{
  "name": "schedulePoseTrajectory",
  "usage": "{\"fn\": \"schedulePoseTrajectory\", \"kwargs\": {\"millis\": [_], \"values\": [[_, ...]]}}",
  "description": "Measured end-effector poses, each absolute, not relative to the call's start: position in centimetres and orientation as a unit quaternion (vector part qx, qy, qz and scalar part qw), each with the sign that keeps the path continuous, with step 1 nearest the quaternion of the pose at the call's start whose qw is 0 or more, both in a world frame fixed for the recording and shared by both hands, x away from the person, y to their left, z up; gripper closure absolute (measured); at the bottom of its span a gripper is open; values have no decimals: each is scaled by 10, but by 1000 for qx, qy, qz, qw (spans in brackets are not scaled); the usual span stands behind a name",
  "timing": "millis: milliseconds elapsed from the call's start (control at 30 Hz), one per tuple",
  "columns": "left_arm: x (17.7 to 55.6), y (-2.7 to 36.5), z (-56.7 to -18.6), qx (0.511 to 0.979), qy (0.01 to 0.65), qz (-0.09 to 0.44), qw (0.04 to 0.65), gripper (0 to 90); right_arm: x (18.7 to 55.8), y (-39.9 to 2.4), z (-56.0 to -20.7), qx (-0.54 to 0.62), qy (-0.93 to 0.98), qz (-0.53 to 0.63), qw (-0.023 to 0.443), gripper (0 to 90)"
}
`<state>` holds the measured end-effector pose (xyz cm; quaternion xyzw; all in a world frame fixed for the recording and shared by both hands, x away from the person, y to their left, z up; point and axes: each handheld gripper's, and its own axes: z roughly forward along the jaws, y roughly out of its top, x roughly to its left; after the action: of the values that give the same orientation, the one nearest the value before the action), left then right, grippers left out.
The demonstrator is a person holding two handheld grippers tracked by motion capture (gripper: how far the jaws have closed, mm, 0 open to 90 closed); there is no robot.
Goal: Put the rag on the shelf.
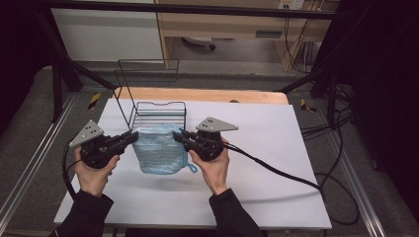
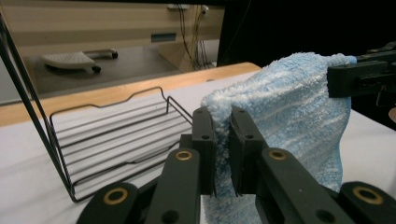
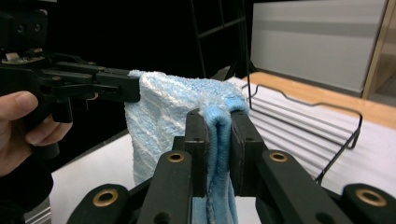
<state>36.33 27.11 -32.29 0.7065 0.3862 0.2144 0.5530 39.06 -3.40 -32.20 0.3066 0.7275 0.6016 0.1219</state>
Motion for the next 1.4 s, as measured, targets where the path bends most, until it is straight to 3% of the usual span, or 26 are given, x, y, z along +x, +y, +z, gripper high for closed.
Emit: {"fn": "schedulePoseTrajectory", "kwargs": {"millis": [700,1400], "values": [[374,279,-279,654,365,273,604,819,397,-22,-276,278,700,632,181,797],[389,287,-236,599,353,297,654,822,414,-7,-232,244,670,660,236,797]]}}
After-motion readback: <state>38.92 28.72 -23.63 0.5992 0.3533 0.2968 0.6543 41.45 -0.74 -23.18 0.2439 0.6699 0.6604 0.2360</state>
